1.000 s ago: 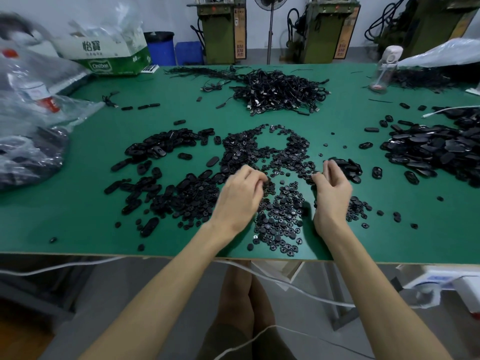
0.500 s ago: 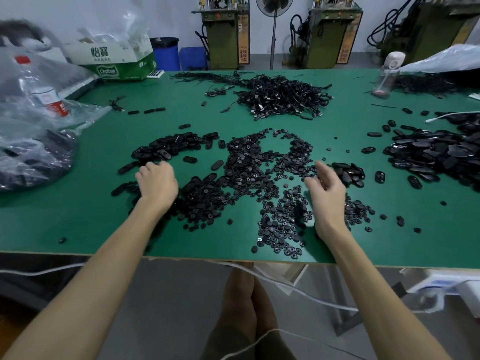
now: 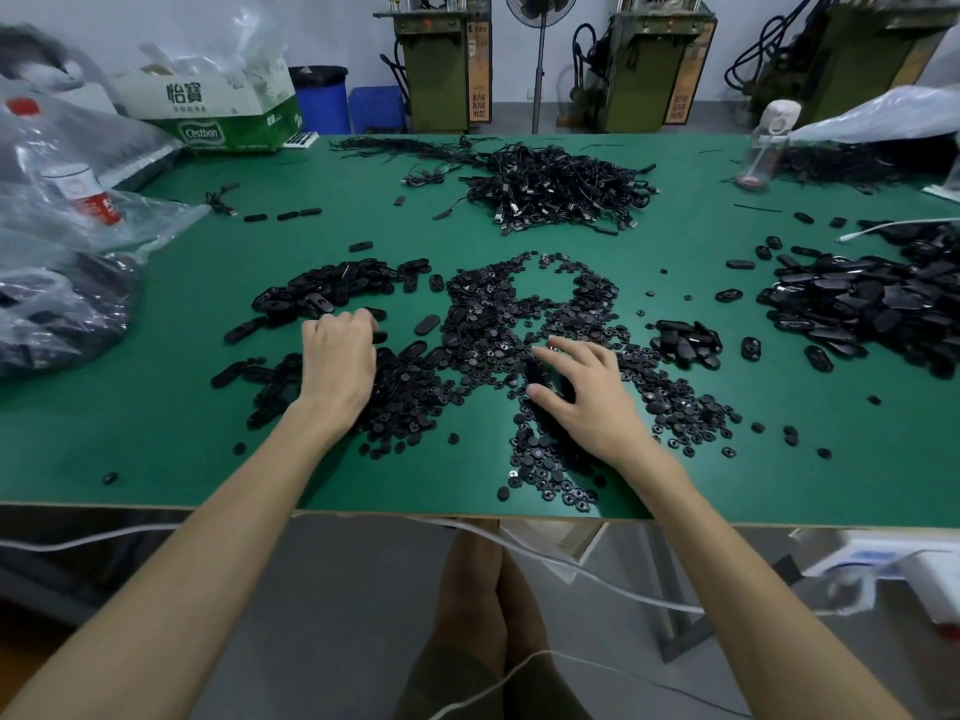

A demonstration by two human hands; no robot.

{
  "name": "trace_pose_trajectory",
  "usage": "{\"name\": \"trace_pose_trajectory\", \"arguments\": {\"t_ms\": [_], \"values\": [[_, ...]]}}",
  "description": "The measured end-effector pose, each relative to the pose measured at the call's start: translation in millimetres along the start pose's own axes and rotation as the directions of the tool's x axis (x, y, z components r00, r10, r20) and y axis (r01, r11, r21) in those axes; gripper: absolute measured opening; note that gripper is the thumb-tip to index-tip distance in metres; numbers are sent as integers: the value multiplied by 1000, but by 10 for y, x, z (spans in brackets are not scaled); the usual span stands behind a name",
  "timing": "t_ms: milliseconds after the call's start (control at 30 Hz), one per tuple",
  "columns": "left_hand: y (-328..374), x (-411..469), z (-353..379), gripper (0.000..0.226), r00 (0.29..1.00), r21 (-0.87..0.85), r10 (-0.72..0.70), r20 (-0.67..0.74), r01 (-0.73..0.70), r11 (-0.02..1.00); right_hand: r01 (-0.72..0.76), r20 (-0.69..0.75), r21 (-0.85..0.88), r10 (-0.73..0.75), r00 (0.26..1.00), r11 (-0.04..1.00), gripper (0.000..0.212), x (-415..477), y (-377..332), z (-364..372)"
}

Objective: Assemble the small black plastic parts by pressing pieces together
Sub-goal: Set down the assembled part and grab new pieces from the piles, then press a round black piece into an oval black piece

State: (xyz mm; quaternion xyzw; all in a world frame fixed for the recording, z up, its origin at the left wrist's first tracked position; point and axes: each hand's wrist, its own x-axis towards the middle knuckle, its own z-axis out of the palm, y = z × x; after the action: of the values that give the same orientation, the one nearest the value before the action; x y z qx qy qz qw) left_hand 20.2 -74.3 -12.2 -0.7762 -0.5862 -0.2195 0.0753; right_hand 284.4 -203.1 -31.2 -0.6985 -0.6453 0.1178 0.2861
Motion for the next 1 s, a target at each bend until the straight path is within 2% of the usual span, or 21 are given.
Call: {"name": "trace_pose_trajectory", "arguments": {"t_ms": [100,167,233,267,333,367,500,567,667,800,1000], "values": [[297,-33,-66,22,999,-257,-31,-21,25,966,-3,22,-76,4,1000,997,49,18,4,26],[552,-76,-141,21,998,-491,-45,37,58,869,-12,-15,-37,11,1000,999,40,23,5,23],[795,-121,-211,21,985,-733,-67,157,162,660,-32,-67,29,34,997,999,27,15,10,7],[906,-149,-240,22,968,-829,-72,240,243,503,-45,-91,58,50,995,997,22,11,16,-3],[1082,-208,-246,21,923,-901,-40,384,384,202,-65,-125,90,76,989,994,16,16,22,-25],[1154,-241,-224,20,912,-904,-24,409,408,128,-71,-133,95,83,988,993,15,19,17,-33],[1378,-333,-100,19,898,-896,-12,440,439,-63,-76,-155,106,92,984,992,12,20,8,-40],[1459,-357,-35,17,903,-900,-12,430,427,-91,-69,-164,127,89,982,990,11,12,18,-38],[1515,-389,58,16,913,-912,-27,406,403,-79,-46,-236,163,85,968,986,4,-12,20,-46],[1493,-419,148,25,932,-933,-42,361,361,-14,-59,-298,369,178,938,928,2,-62,17,-85],[1483,-432,193,33,945,-943,-5,328,327,64,-20,-310,534,218,925,845,9,-83,44,-116]]}}
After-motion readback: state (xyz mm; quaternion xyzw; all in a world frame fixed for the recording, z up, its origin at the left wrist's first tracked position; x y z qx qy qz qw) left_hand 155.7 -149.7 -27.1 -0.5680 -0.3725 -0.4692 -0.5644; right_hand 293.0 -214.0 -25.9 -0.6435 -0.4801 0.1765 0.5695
